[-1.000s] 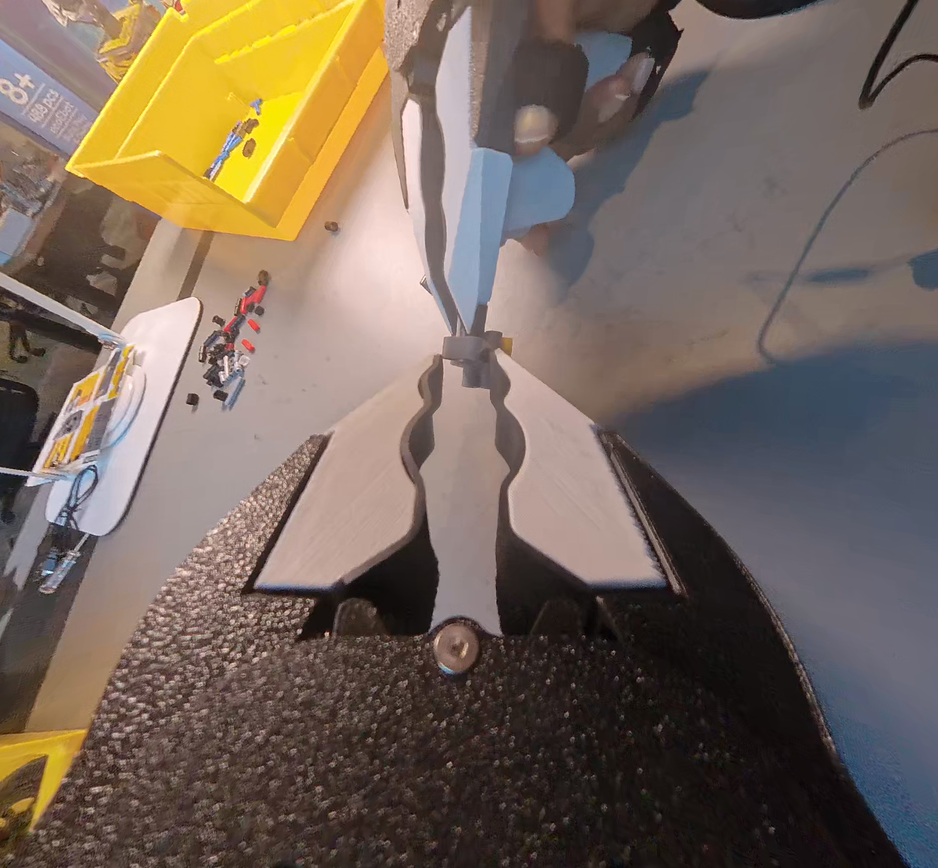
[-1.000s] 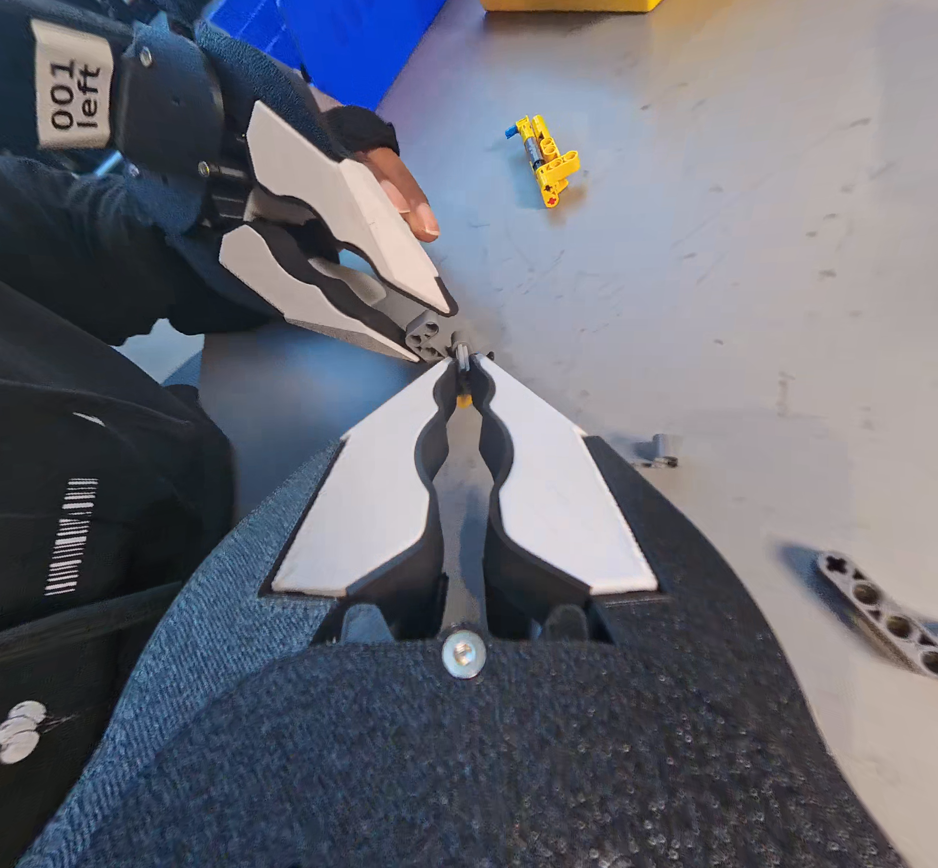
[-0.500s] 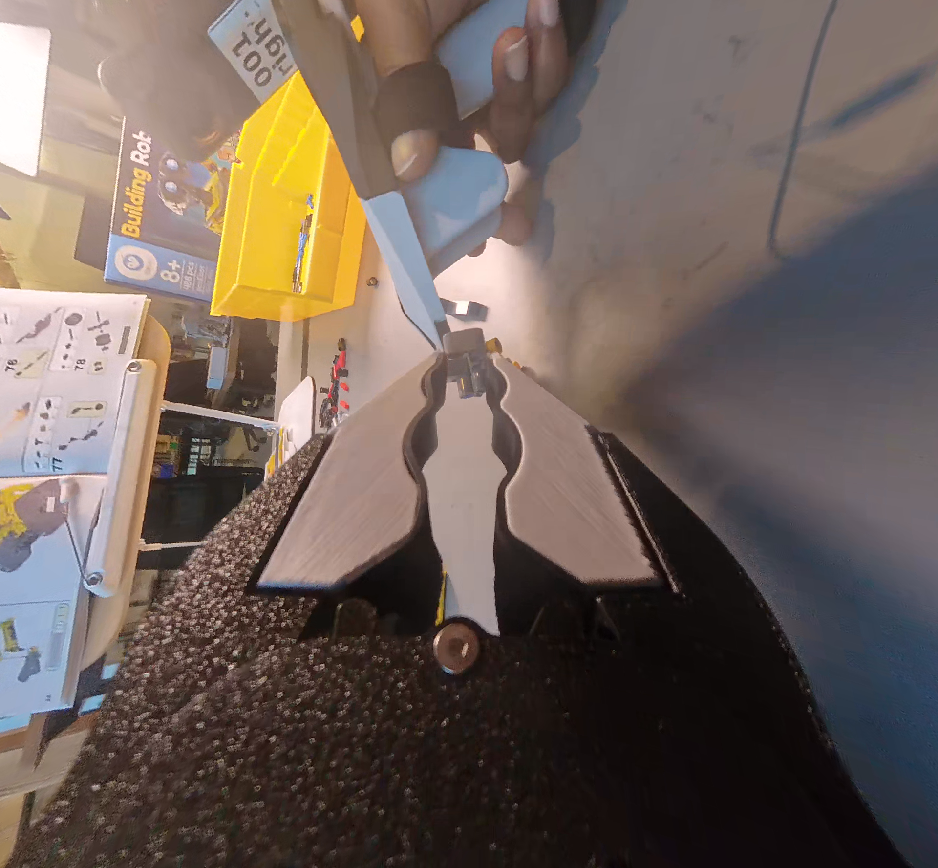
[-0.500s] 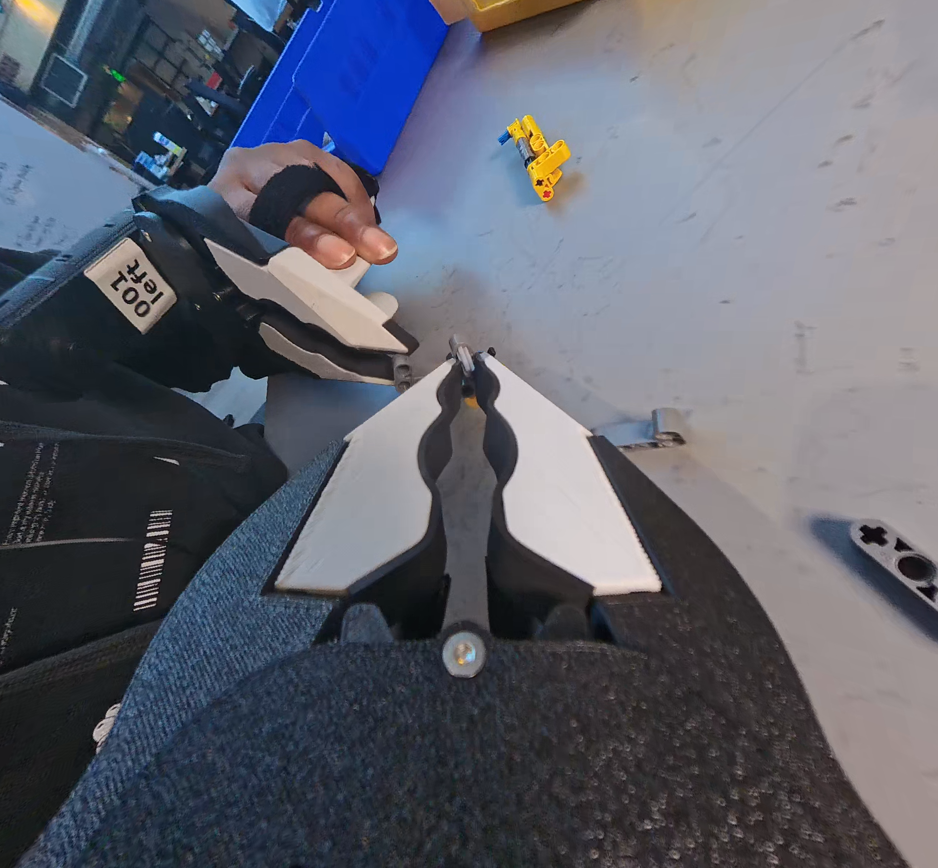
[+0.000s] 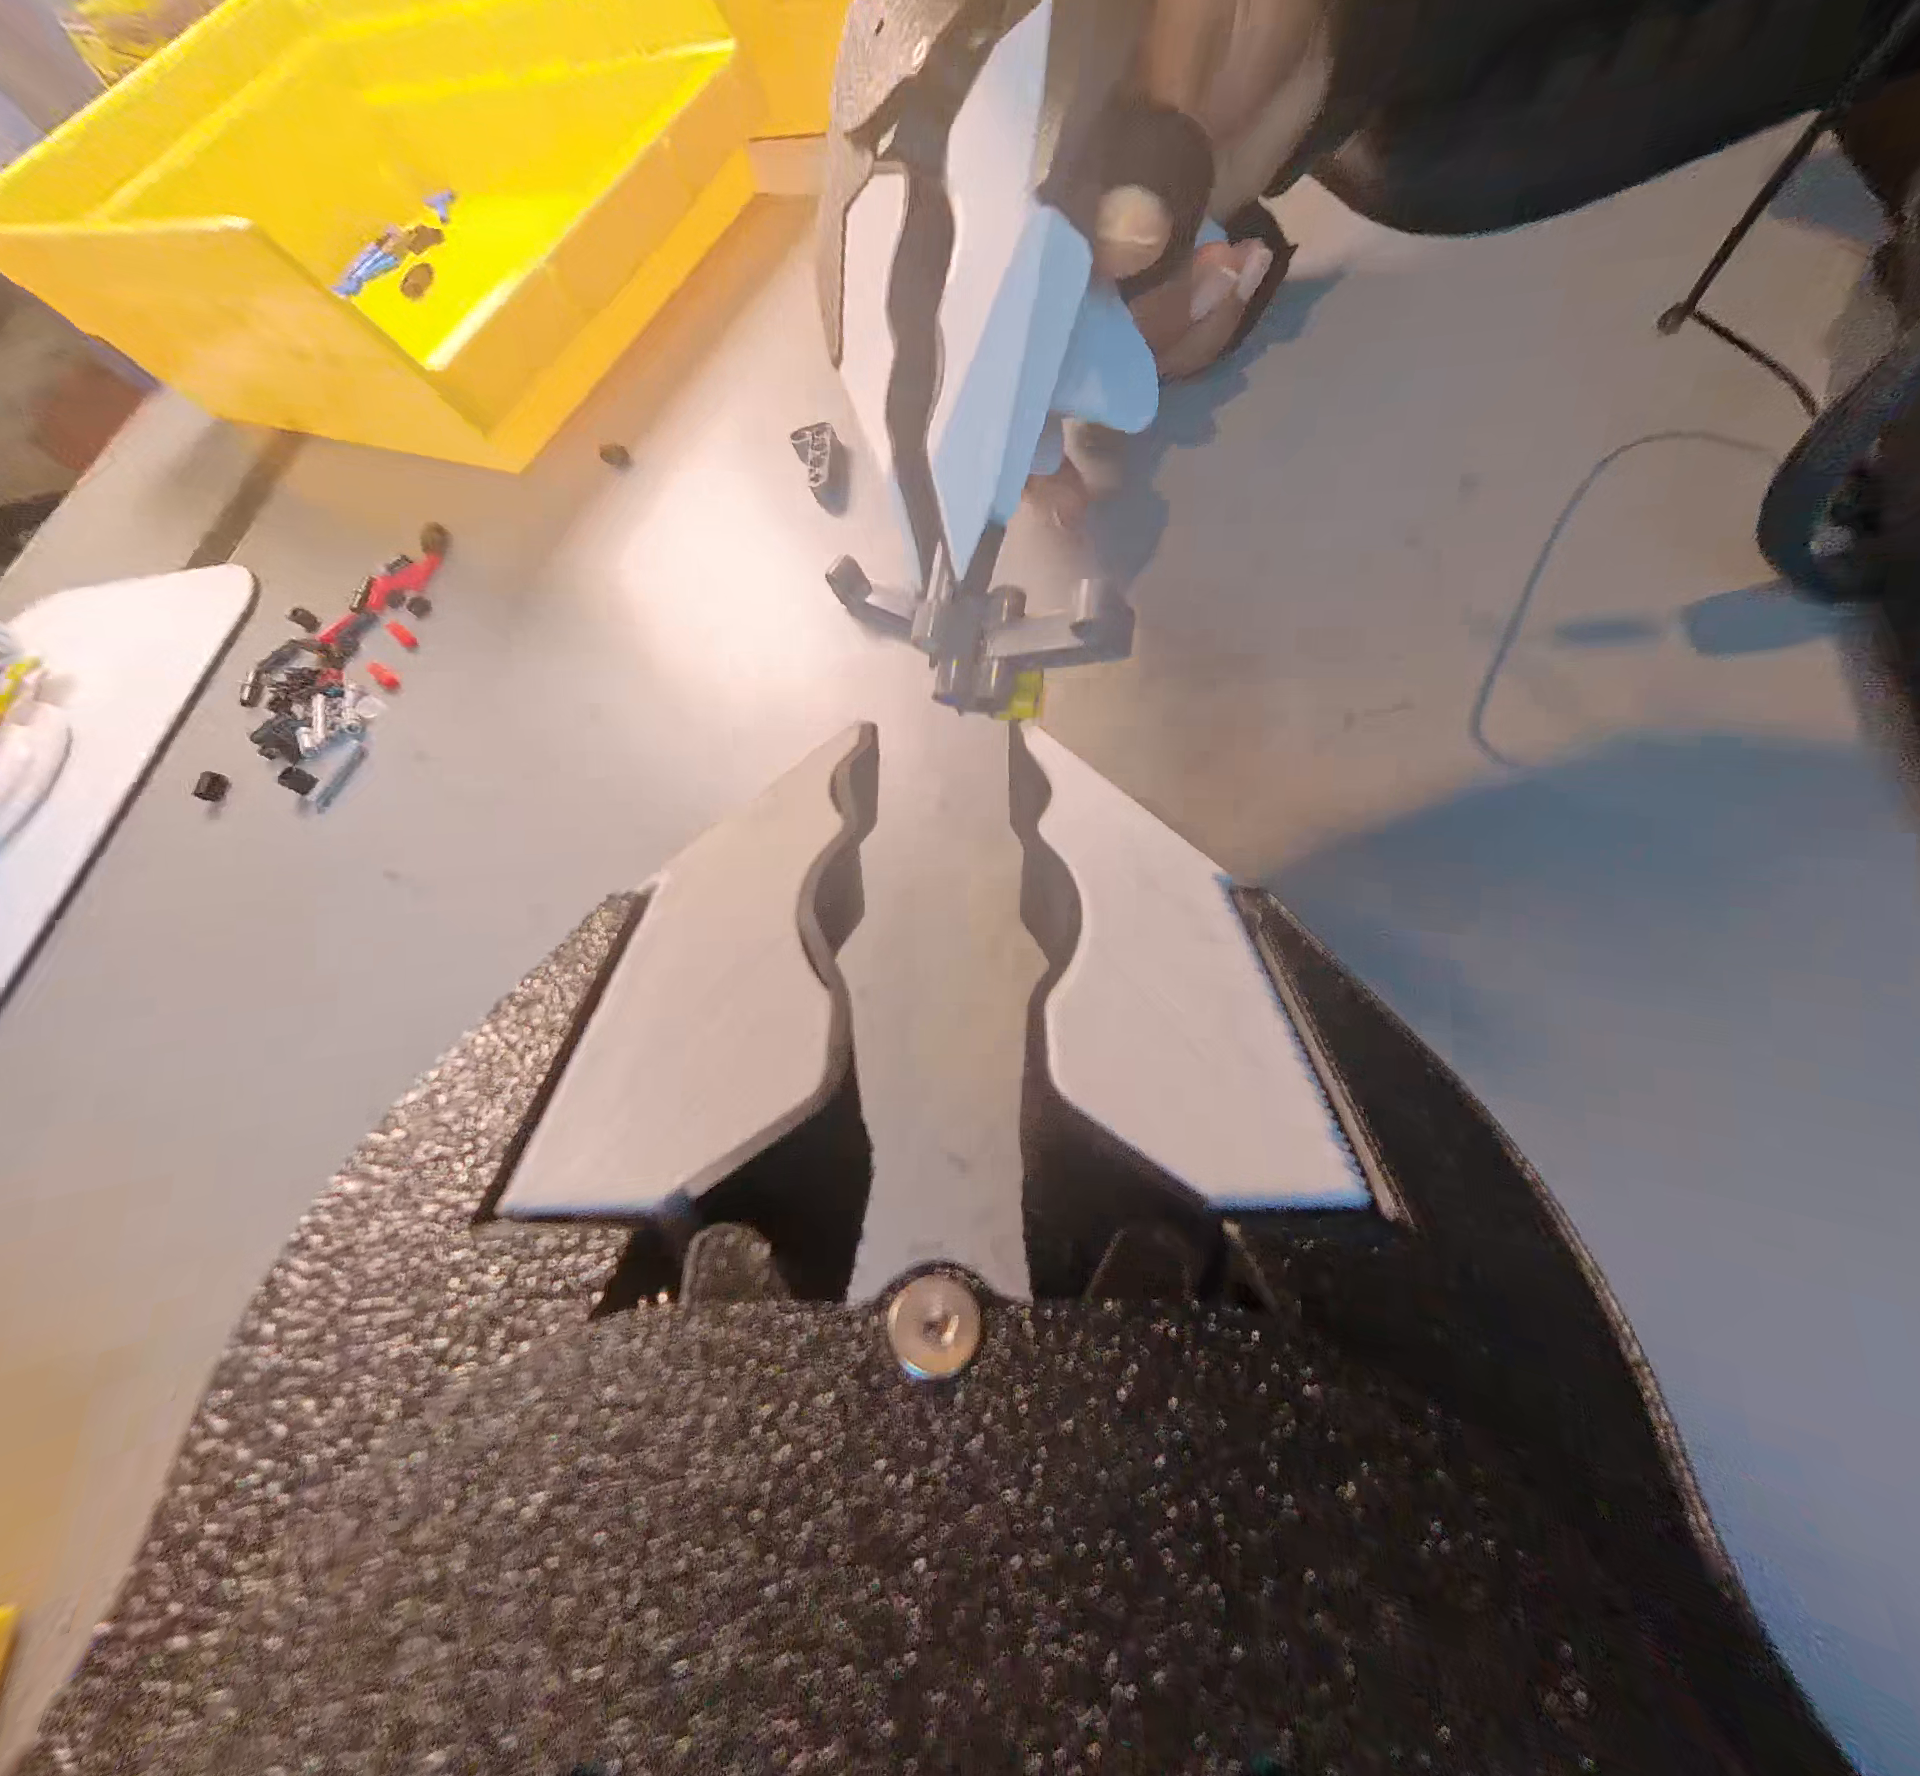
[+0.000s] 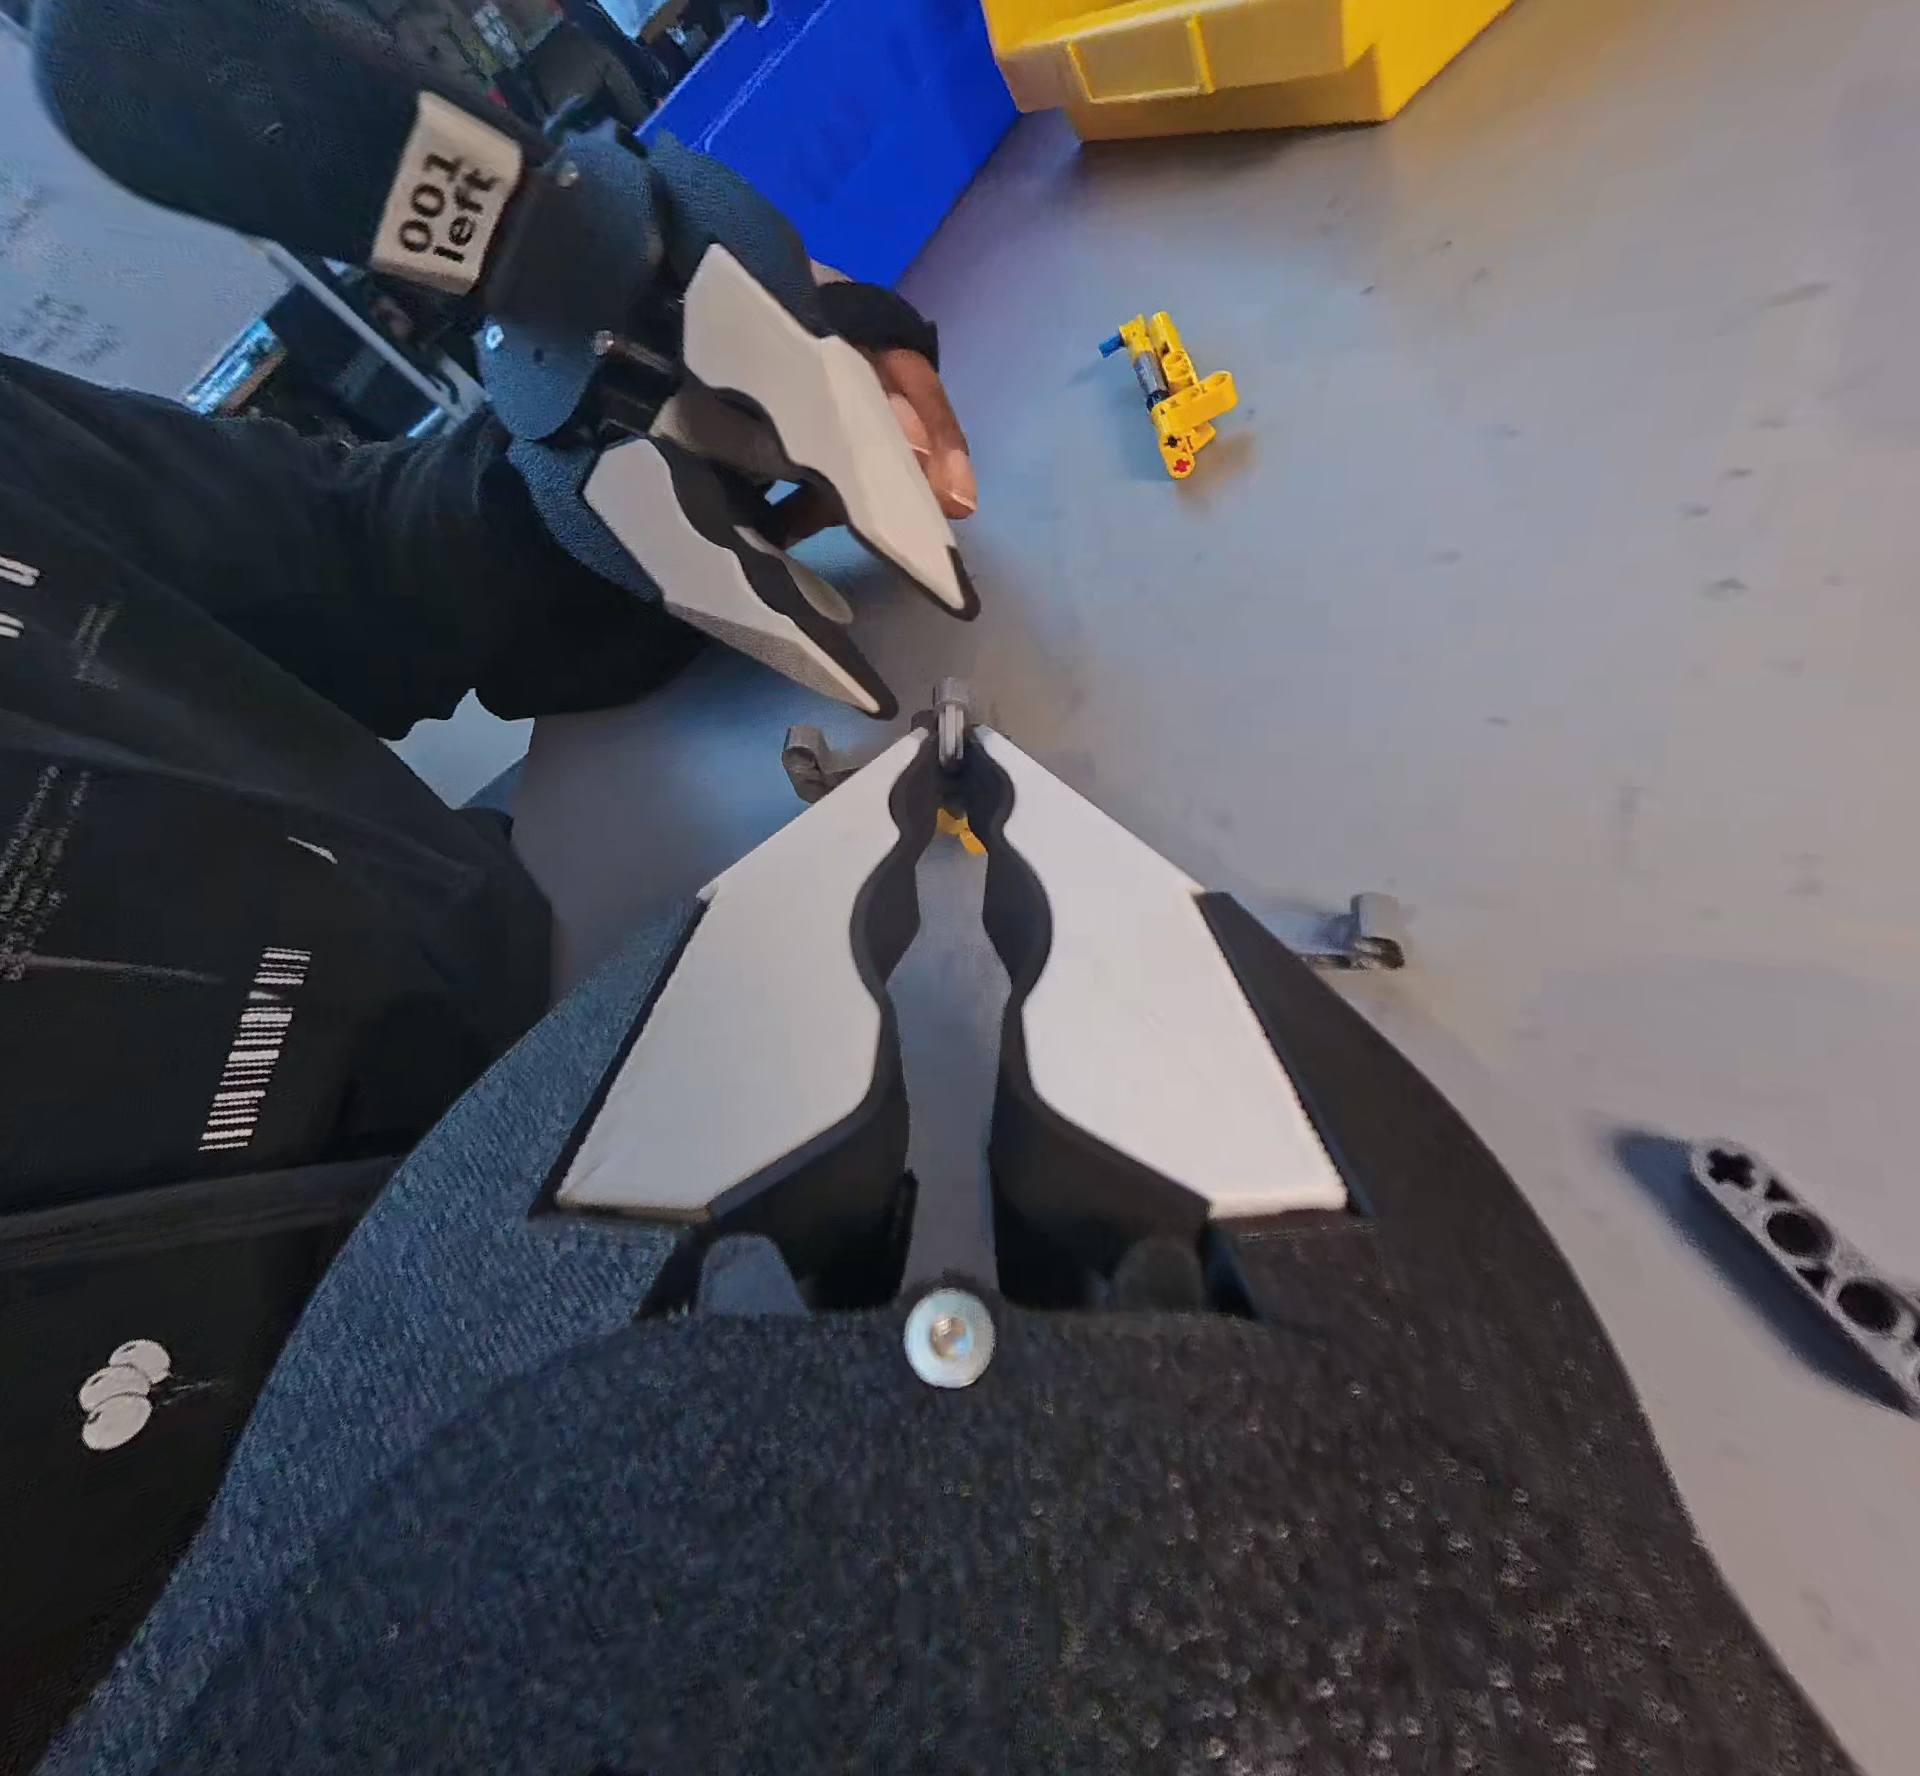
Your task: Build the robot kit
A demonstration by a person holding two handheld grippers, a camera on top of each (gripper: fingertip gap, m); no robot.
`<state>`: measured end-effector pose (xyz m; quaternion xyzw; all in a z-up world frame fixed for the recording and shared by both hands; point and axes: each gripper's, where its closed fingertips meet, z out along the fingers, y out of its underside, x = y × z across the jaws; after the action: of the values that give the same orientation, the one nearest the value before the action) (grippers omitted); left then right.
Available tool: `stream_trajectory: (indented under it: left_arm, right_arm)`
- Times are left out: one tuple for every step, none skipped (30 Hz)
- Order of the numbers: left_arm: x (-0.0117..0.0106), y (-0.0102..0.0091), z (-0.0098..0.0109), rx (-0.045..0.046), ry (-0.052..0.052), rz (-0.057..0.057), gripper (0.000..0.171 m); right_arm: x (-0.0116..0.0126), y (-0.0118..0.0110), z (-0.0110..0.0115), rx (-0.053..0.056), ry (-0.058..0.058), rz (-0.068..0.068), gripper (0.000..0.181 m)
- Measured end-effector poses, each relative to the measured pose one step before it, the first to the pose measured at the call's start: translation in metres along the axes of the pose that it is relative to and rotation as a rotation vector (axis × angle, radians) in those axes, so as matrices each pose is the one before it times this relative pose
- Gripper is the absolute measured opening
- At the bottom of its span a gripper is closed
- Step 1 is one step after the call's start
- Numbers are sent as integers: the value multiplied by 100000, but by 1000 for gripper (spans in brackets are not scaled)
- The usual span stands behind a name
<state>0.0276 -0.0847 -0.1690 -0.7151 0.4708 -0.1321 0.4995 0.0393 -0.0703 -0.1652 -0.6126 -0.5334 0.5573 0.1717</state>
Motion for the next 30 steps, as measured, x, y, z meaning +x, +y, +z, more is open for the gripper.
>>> stream_trajectory:
  left_arm:
    - [5,-63,13,930,858,-1631,25]
    - [140,-264,51,1362,805,-927,25]
    - [298,-383,63,1834,1510,-1021,25]
    - [241,-373,84,1666,1242,-1451,24]
    - [194,-234,102,968,1307,-1605,23]
    - [255,-196,64,935,1893,-1809,21]
    - [309,-207,11,1381,2366,-2097,16]
    - [245,-159,-1,1294,2131,-2207,14]
    - [103,-71,15,568,1090,-1825,14]
    - [39,-3,3,-173,645,-1075,14]
    - [120,65,4,-683,945,-493,14]
    - [188,143,30,-1056,1277,33,14]
    - [153,237,76,-1380,669,662,14]
    - [129,287,120,-1631,234,1325,14]
    - [171,315,139,-1872,324,1632,14]
    - [127,360,166,-2097,-8,1527,14]
    - [82,347,155,-2036,-115,1214,14]
    - [106,239,135,-1555,166,972,14]
    - [128,157,102,-1143,306,852,14]
    - [95,128,108,-999,161,685,14]
    - [37,99,84,-745,-152,424,14]
    - [34,65,46,-543,4,-37,14]
    - [81,99,73,-765,477,-434,14]
    - [85,182,110,-1378,268,-204,14]
    - [19,147,103,-1163,-279,128,14]
    - [-11,32,43,-399,-274,-505,13]
    - [-35,29,17,-302,-176,-991,13]
    - [-48,77,36,-683,-348,-338,13]
    - [8,115,60,-1167,-522,577,13]
    - [39,88,102,-1233,-590,901,13]
  right_arm:
    - [-390,-298,-75,1384,-1315,-3767,4]
    - [-423,-321,-86,1561,-1476,-3837,4]
    - [-291,-184,-27,814,-679,-3284,4]
    - [-285,-66,29,172,-935,-2164,4]
    - [-374,-97,38,714,-1654,-1477,4]
    - [-292,-144,25,976,-1267,-1004,4]
    - [-147,-144,-1,889,-744,-419,4]
    - [-90,-149,-39,1080,-922,294,4]
    - [-115,-72,-30,652,-1163,695,4]
    - [-14,19,-19,-46,-299,378,4]
    - [-44,86,-4,-677,-267,47,4]
    - [-80,211,8,-1524,-486,-286,4]
    - [-99,354,18,-2485,-366,-753,4]
    - [43,409,5,-3000,989,-2222,4]
    - [-78,424,16,-3362,834,-4012,4]
    - [-112,439,44,-3548,1109,-5297,4]
    - [45,484,54,-3852,2185,-5591,5]
    - [20,485,53,-3561,1880,-4974,4]
    - [-43,345,56,-2428,1138,-3526,4]
    - [-98,193,43,-1245,302,-1701,4]
    - [-50,110,32,-683,246,-1121,4]
    - [10,25,6,-68,674,-1276,4]
    - [-47,62,21,-516,349,-1387,4]
    - [-51,170,78,-1258,213,-1062,4]
    - [-10,205,129,-1414,383,-334,4]
    - [-28,-71,15,205,175,62,4]
    - [48,-30,13,-8,510,496,3]
    - [66,-47,41,185,598,1255,3]
    - [-32,-59,84,240,240,759,3]
    - [-69,-39,89,-347,224,-62,3]
